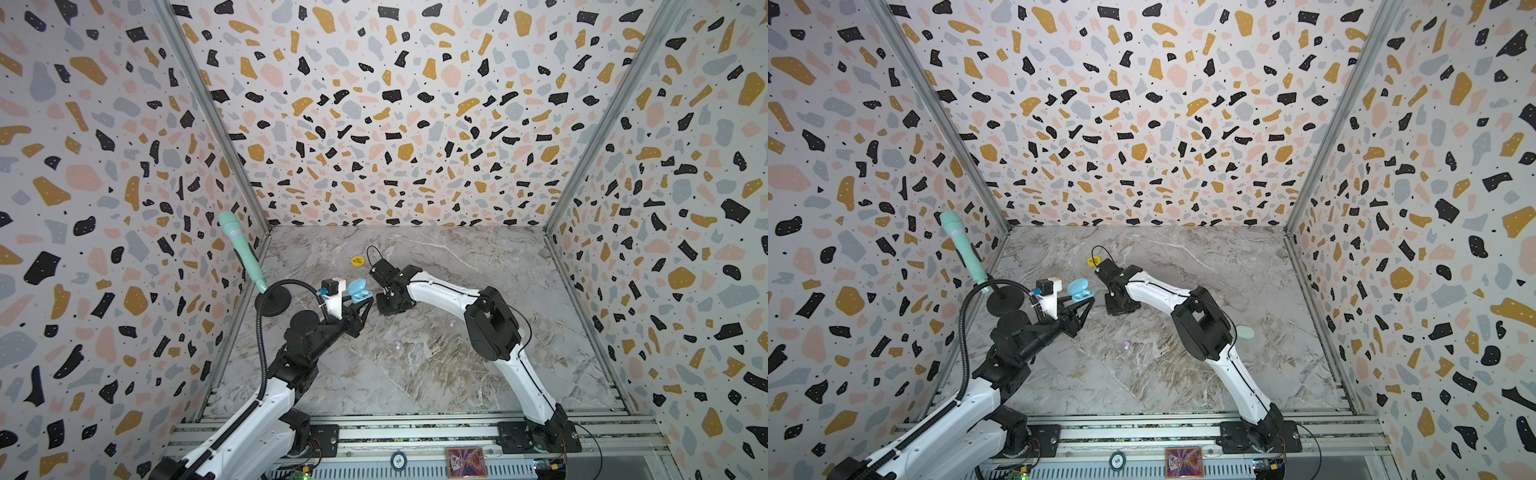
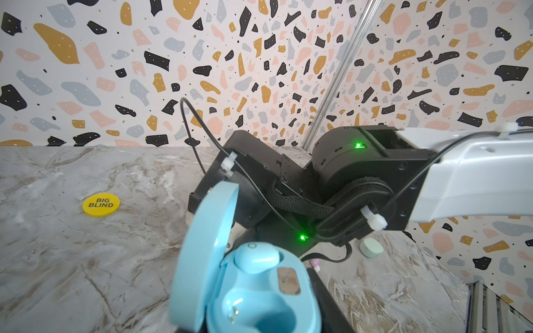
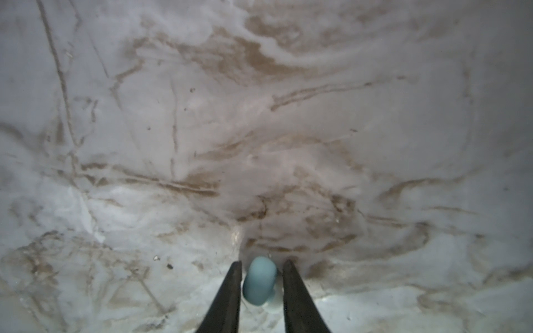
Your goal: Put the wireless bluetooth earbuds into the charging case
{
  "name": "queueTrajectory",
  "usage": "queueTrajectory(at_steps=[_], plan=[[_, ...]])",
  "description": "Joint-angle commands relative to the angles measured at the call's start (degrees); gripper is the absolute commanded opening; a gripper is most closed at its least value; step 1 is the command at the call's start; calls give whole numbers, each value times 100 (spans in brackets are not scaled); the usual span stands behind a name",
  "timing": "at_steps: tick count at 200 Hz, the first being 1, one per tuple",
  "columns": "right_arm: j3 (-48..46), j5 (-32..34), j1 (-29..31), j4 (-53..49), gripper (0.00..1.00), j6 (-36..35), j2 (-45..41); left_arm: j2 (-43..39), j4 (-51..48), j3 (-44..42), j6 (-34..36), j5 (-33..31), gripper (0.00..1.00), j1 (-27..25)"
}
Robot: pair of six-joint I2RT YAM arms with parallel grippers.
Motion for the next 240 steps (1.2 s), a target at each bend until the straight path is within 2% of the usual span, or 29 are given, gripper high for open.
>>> queueTrajectory(at_steps=[1,53,90,144,204,218,240], plan=[[160,98,26,-235,22,-22,110,-97,236,110,38,23,13,44],[113,182,12,-214,14,-81,35,-77,252,117,37,99,13,42],[-451,32,-49,290,12,-75,-546,39,363,115,52,283,13,39],[-1805,-134,-190,818,12,15,-1975,280,973,61,-72,719,14,38],[-4001,-1100,-610,1743,12,244,-4181,988,2064,226,-8,1174,15,-195],[-4393,-1308,-722,1931,12,310,-4749,1145,2457,220,18,1275,15,-330],[-4806,-1600,-914,2080,12,398,-5586,1483,2510,441,290,1383,16,-634]])
